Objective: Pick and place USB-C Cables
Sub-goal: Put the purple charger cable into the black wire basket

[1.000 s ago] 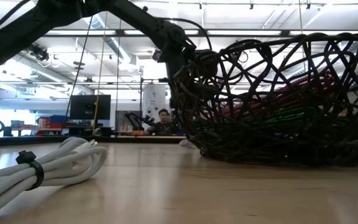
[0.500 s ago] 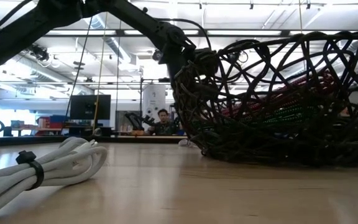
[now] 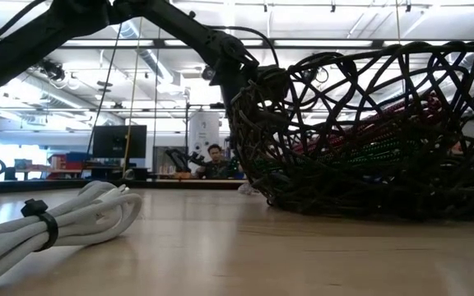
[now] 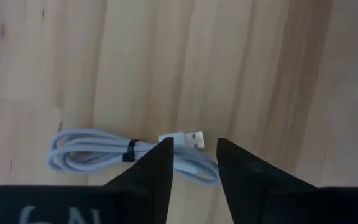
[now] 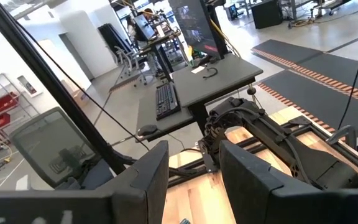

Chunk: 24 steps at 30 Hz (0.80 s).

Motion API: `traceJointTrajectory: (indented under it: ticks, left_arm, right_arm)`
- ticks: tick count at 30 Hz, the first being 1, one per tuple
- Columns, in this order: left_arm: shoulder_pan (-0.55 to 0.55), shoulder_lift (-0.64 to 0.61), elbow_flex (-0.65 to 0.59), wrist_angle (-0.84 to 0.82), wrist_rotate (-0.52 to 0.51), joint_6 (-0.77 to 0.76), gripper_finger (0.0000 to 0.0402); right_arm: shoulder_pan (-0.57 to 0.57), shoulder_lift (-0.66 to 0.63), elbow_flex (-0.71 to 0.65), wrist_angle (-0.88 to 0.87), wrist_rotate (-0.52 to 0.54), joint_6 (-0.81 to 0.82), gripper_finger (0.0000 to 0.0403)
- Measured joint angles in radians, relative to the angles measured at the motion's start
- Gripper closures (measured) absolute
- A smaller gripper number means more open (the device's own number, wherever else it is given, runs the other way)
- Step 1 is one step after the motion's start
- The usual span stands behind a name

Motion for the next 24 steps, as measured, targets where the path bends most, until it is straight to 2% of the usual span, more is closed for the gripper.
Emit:
traceJointTrajectory:
  ticks: [5, 11, 19, 24]
  left_arm:
    - [0.000, 0.013, 0.001, 0.015, -0.002, 0.001, 0.0287]
    - [0.000, 0.040, -0.001, -0.025, -0.015, 0.025, 0.0388]
    - [0.006, 0.039, -0.001, -0.025, -0.025, 0.021, 0.0397]
    - [0.006, 0.027, -0.001, -0.112, -0.028, 0.000, 0.0389]
  right_arm:
    - [0.000, 0.000, 0.000, 0.000, -0.007, 0.002, 0.0254]
    - [0.006, 0.000, 0.000, 0.000, -0.007, 0.001, 0.0254]
    - [0.011, 0.000, 0.000, -0.005, -0.014, -0.001, 0.0254]
    - [0.011, 0.000, 0.000, -0.006, -0.029, -0.001, 0.0254]
